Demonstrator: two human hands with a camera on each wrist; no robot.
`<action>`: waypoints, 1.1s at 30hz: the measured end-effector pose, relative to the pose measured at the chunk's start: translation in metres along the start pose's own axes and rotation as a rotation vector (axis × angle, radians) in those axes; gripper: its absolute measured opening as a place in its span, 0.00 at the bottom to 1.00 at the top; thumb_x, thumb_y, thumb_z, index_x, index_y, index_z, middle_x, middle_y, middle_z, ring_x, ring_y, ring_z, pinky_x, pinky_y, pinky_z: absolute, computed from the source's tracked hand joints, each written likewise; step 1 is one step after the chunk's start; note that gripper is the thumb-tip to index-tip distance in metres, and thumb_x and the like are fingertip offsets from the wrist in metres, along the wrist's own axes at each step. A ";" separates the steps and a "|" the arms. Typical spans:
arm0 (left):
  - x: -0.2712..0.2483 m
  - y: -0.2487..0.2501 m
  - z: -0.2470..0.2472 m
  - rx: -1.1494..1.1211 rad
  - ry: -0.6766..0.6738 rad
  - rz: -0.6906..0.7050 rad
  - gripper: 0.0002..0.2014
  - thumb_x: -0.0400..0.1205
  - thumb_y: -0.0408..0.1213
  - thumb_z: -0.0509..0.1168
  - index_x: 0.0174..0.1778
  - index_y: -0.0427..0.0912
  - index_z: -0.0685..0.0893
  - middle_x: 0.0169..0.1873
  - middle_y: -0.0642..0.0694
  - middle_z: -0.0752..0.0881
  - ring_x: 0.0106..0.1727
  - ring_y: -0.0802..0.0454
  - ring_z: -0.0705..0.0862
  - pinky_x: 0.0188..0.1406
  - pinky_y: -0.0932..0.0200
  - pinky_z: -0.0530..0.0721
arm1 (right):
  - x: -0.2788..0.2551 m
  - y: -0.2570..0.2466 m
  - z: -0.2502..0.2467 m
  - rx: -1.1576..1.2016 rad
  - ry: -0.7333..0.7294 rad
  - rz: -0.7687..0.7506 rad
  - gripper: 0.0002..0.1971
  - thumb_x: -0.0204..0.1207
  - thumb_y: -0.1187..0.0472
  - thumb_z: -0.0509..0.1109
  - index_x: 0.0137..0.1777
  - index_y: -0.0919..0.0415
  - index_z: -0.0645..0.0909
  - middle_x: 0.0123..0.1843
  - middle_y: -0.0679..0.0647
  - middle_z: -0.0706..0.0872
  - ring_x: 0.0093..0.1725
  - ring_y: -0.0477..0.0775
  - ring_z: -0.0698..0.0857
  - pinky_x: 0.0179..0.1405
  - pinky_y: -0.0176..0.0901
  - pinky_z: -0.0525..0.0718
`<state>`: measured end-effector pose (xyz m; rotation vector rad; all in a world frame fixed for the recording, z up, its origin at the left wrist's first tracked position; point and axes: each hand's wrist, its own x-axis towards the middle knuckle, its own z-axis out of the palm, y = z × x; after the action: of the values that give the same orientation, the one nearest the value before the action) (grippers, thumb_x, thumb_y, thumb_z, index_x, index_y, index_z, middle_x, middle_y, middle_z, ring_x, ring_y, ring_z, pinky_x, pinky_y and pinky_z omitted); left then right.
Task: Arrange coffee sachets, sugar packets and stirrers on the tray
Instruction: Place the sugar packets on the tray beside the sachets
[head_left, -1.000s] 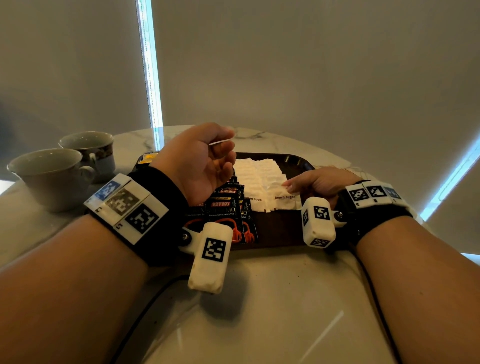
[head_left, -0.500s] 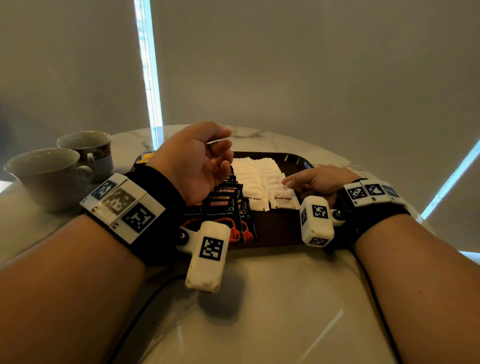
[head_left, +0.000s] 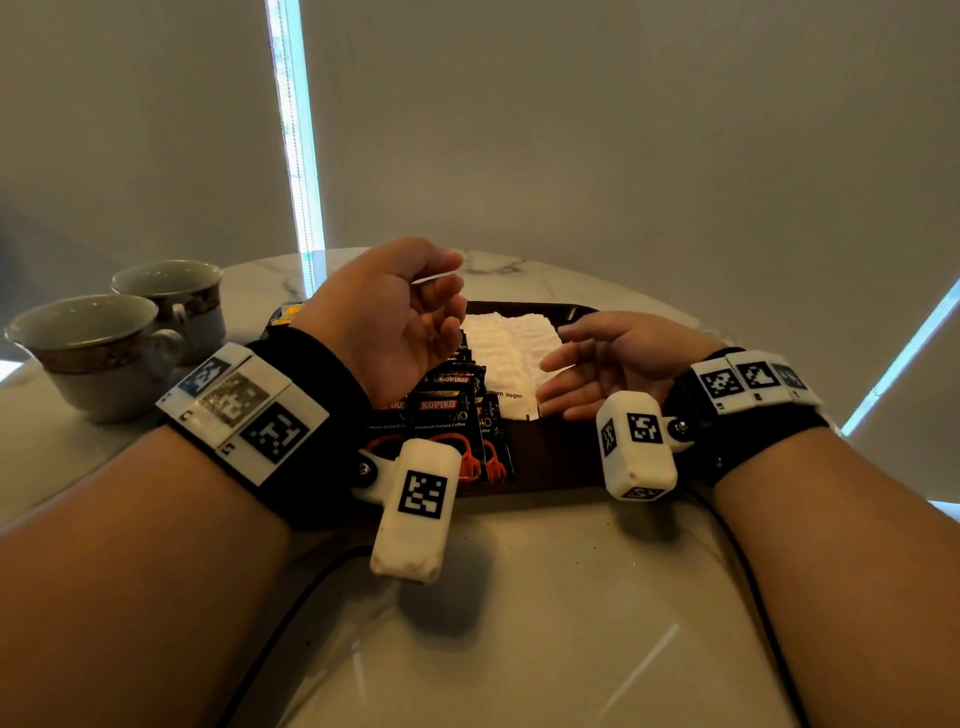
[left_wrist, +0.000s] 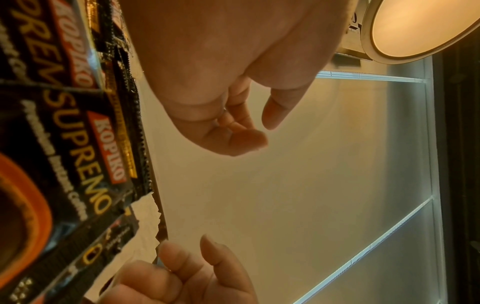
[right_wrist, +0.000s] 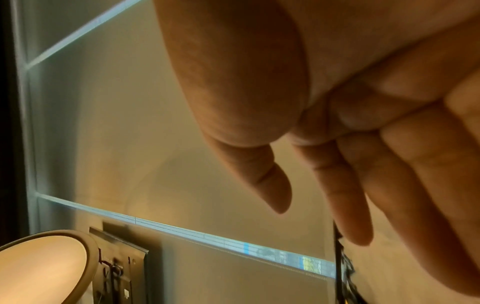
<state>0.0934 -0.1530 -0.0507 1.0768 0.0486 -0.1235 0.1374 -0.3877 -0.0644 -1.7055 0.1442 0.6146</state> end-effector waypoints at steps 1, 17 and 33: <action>0.000 0.000 0.000 0.001 -0.001 0.000 0.03 0.82 0.35 0.69 0.50 0.41 0.84 0.33 0.48 0.83 0.28 0.56 0.82 0.20 0.64 0.78 | 0.001 0.000 0.003 0.008 -0.027 0.005 0.18 0.84 0.51 0.64 0.54 0.68 0.84 0.52 0.70 0.91 0.48 0.66 0.93 0.37 0.50 0.93; -0.002 -0.001 0.001 0.003 0.005 0.008 0.06 0.82 0.36 0.69 0.54 0.41 0.84 0.33 0.48 0.83 0.28 0.56 0.82 0.20 0.65 0.78 | 0.000 -0.003 0.011 -0.055 -0.124 0.054 0.20 0.83 0.51 0.62 0.54 0.69 0.85 0.56 0.70 0.90 0.48 0.64 0.93 0.33 0.45 0.91; 0.001 0.000 -0.002 -0.022 0.008 0.000 0.07 0.82 0.35 0.68 0.54 0.40 0.82 0.32 0.48 0.83 0.29 0.56 0.81 0.22 0.65 0.78 | -0.006 -0.009 -0.018 0.106 0.187 0.028 0.31 0.80 0.34 0.62 0.67 0.62 0.81 0.64 0.69 0.76 0.60 0.67 0.78 0.50 0.61 0.83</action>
<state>0.0944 -0.1510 -0.0517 1.0550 0.0574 -0.1183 0.1420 -0.4043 -0.0521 -1.6581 0.3285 0.4596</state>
